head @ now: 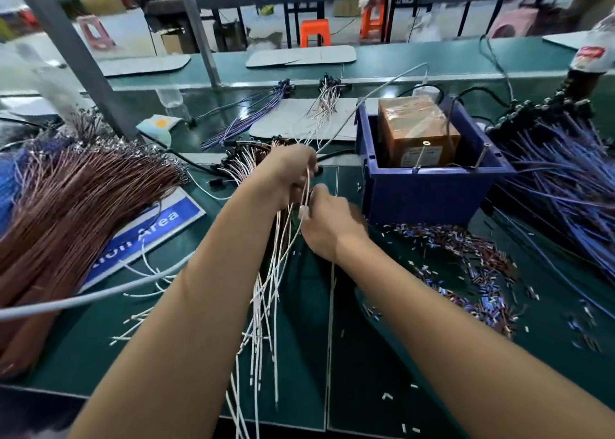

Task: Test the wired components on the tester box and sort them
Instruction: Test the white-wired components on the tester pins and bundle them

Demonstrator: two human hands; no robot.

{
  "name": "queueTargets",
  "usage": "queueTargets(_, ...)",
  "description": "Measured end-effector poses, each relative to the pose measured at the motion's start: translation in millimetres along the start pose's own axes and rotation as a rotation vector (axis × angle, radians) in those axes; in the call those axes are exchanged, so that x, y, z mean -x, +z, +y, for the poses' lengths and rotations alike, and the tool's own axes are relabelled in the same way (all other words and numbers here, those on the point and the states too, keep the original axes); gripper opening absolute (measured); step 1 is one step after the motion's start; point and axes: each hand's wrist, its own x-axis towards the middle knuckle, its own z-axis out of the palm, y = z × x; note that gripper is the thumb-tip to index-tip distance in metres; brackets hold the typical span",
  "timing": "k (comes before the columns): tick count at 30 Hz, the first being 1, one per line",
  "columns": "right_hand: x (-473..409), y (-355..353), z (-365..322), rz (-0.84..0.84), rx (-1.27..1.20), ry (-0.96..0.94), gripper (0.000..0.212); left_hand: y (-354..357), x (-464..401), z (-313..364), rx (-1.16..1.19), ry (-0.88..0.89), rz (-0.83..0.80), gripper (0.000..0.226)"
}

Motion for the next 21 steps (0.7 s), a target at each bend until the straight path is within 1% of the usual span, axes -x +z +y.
queueTargets(2,3.4,-3.9,4.6,-0.023,-0.092,0.007,0.039,-3.4,9.6,-0.9,0.272,-0.096,-0.203,0.03)
queueTargets(4,9.2,-7.0,11.6,-0.006,-0.207,-0.06,0.059,-7.1,20.1,-0.7,0.467,-0.156,-0.308,0.028)
queueTargets(5,13.9,-7.8,15.6,0.027,-0.277,-0.123,0.069,-8.2,25.5,-0.5,0.546,-0.173,-0.336,0.026)
queueTargets(7,24.4,-8.6,25.8,0.154,-0.394,-0.264,0.089,-9.5,35.5,0.0,0.674,-0.179,-0.394,0.022)
queueTargets(8,29.4,-9.5,31.6,0.233,-0.448,-0.344,0.092,-9.7,40.4,0.0,0.711,-0.176,-0.421,0.02)
queueTargets(9,34.5,-12.1,37.5,0.301,-0.516,-0.437,0.089,-9.6,44.2,-0.1,0.721,-0.176,-0.44,0.017)
queueTargets(10,39.2,-16.3,42.2,0.36,-0.592,-0.531,0.08,-9.1,47.7,-0.1,0.707,-0.176,-0.45,0.014)
queueTargets(12,44.3,-27.5,49.1,0.466,-0.68,-0.663,0.049,-7.0,53.7,-1.5,0.641,-0.161,-0.44,0.01)
queueTargets(13,45.4,-34.0,50.9,0.511,-0.687,-0.697,0.034,-4.6,56.1,-2.9,0.593,-0.145,-0.424,0.011)
queueTargets(14,46.7,-40.3,52.1,0.543,-0.691,-0.713,0.024,-1.7,58.7,-3.7,0.546,-0.126,-0.406,0.013)
queueTargets(16,49.2,-50.6,54.0,0.552,-0.725,-0.708,0.014,4.4,63.8,-3.6,0.531,-0.097,-0.39,0.012)
queueTargets(18,54.8,-59.7,57.9,0.521,-0.789,-0.658,0.012,10.5,67.5,-1.3,0.676,-0.106,-0.41,0.009)
queueTargets(21,65.3,-73.5,71.0,0.466,-0.917,-0.578,0.013,21.9,71.0,-0.9,1.055,-0.209,-0.394,0.009)
